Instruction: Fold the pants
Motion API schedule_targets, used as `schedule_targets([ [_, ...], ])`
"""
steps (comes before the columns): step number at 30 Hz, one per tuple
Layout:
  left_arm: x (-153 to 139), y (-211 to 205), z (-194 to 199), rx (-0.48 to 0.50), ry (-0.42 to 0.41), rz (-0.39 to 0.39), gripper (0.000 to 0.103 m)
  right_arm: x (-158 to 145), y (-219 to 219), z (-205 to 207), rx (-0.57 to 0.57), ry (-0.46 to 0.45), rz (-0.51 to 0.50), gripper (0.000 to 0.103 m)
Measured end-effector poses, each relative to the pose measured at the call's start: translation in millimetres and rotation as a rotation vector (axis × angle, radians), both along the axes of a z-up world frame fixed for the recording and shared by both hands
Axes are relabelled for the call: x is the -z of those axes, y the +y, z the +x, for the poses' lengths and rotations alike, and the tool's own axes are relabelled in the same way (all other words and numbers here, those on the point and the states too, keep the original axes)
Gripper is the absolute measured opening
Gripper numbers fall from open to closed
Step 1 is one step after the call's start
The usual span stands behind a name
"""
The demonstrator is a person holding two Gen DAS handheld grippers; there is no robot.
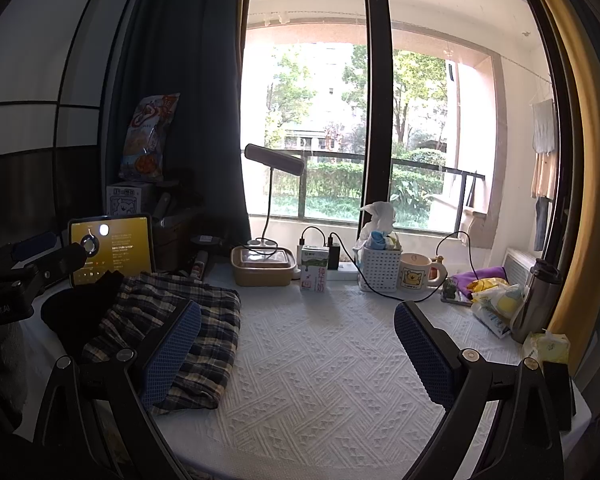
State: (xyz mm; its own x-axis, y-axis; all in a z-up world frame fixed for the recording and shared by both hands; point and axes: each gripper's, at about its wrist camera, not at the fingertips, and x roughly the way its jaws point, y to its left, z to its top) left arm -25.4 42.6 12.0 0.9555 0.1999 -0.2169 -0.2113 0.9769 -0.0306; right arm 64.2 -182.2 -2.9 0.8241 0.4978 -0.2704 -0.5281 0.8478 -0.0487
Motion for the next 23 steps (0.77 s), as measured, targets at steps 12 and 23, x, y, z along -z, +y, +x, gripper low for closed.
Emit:
schedule_targets([
  [12,-0.1,-0.1,0.2,0.001,0.002,-0.001,0.102,-0.1,-0.3,-0.1,-0.001,0.0,0.0,0.098],
  [23,0.1,1.8,-0.9,-0.003,-0.009,-0.001,0.102,0.7,-1.2,0.2,0.002,-0.001,0.001,0.098],
])
